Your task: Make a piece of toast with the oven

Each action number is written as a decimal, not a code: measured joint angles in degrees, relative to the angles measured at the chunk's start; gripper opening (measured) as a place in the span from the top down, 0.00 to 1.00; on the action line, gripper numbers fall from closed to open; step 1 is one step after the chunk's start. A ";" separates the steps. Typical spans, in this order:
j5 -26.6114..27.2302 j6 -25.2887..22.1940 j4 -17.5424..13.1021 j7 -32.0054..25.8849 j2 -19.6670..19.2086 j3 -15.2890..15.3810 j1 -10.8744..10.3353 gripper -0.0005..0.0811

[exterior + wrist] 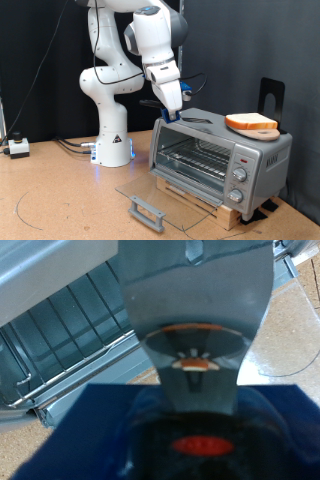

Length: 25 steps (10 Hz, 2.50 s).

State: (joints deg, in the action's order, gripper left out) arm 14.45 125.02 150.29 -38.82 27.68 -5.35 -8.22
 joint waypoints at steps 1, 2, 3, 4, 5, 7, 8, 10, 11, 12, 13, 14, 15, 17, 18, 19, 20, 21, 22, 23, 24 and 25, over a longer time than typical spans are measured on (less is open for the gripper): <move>0.20 0.81 0.83 0.15 -0.04 0.21 0.00 0.51; 0.70 1.83 1.60 0.18 -0.06 0.48 -0.06 0.51; 1.50 2.47 2.14 0.18 -0.08 0.82 -0.20 0.51; 2.68 3.76 2.57 0.22 -0.09 1.20 -0.53 0.51; 3.77 4.53 2.81 0.47 -0.14 1.75 -0.84 0.51; 4.84 5.01 2.81 1.35 -0.35 2.87 -1.29 0.51; 4.95 5.09 2.81 2.18 -0.50 3.52 -1.31 0.51; 5.05 5.71 2.80 3.81 -1.01 4.73 -1.32 0.51; 5.37 6.24 2.73 4.42 -1.25 5.23 -1.33 0.51; 6.29 6.54 2.43 4.47 -1.52 5.43 -1.46 0.51; 7.28 6.58 1.87 4.44 -1.74 5.43 -1.71 0.51; 8.02 6.58 1.30 4.39 -1.80 5.43 -1.95 0.51; 8.39 6.57 0.80 4.39 -1.81 5.43 -2.20 0.51; 8.43 6.39 0.11 4.49 -2.00 5.91 -2.43 0.51; 8.41 6.39 -0.07 4.82 -2.37 6.66 -2.49 0.51; 8.41 6.65 -0.21 5.43 -2.89 7.72 -2.53 0.51; 8.41 7.98 -0.36 6.66 -3.70 9.15 -2.61 0.51; 8.41 9.95 -0.53 8.23 -4.74 10.77 -2.80 0.51; 8.53 11.42 -1.08 9.68 -5.87 12.20 -3.04 0.51; 8.96 12.09 -1.94 10.65 -6.90 13.19 -3.36 0.51; 9.52 12.38 -2.77 11.18 -7.81 13.89 -3.69 0.51; 10.00 12.41 -3.48 11.36 -8.63 14.42 -3.97 0.51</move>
State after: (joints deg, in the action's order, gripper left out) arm 24.45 137.43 146.81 -27.46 19.05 9.07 -12.19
